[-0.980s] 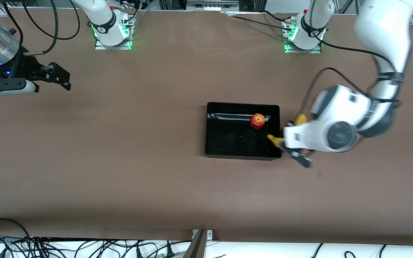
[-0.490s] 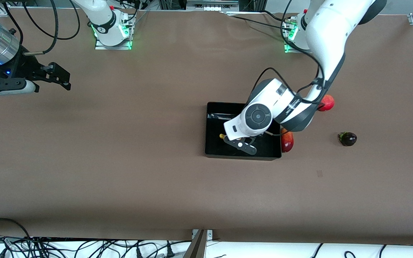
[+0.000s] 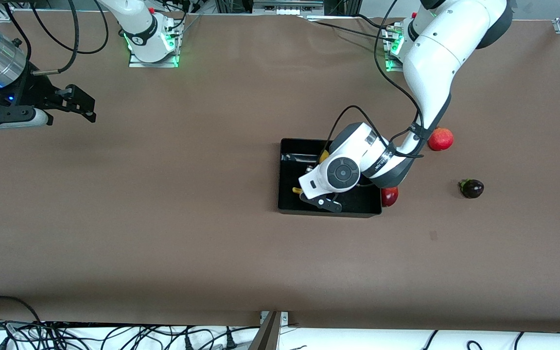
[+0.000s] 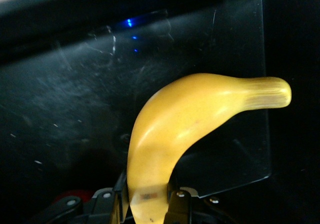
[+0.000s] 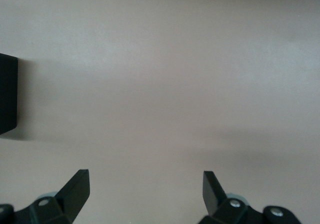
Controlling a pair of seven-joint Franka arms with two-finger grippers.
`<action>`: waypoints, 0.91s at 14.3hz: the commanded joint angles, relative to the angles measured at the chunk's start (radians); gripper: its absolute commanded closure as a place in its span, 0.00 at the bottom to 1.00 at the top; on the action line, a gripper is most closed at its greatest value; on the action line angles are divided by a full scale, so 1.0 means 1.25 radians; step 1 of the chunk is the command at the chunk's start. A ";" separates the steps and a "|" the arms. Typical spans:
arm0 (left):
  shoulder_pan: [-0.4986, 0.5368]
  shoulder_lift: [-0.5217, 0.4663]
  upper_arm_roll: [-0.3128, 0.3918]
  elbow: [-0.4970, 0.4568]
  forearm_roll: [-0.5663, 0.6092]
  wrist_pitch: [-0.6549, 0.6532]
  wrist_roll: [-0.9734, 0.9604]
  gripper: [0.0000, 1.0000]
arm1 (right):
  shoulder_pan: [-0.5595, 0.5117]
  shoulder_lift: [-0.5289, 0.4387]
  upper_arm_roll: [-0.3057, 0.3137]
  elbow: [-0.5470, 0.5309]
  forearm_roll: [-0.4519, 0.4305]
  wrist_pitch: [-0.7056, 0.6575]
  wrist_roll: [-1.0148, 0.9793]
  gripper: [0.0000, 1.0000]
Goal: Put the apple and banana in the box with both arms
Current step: 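Carry the yellow banana into the black box and release it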
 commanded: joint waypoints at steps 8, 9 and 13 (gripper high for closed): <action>0.037 -0.051 0.009 0.038 -0.016 -0.063 -0.016 0.00 | -0.010 -0.005 0.008 0.007 0.003 -0.012 -0.003 0.00; 0.049 -0.096 0.011 0.042 -0.016 -0.109 -0.016 0.00 | -0.010 -0.005 0.009 0.007 0.003 -0.012 -0.003 0.00; 0.158 -0.285 0.009 0.041 -0.003 -0.247 0.028 0.00 | -0.010 -0.005 0.009 0.007 0.003 -0.008 -0.006 0.00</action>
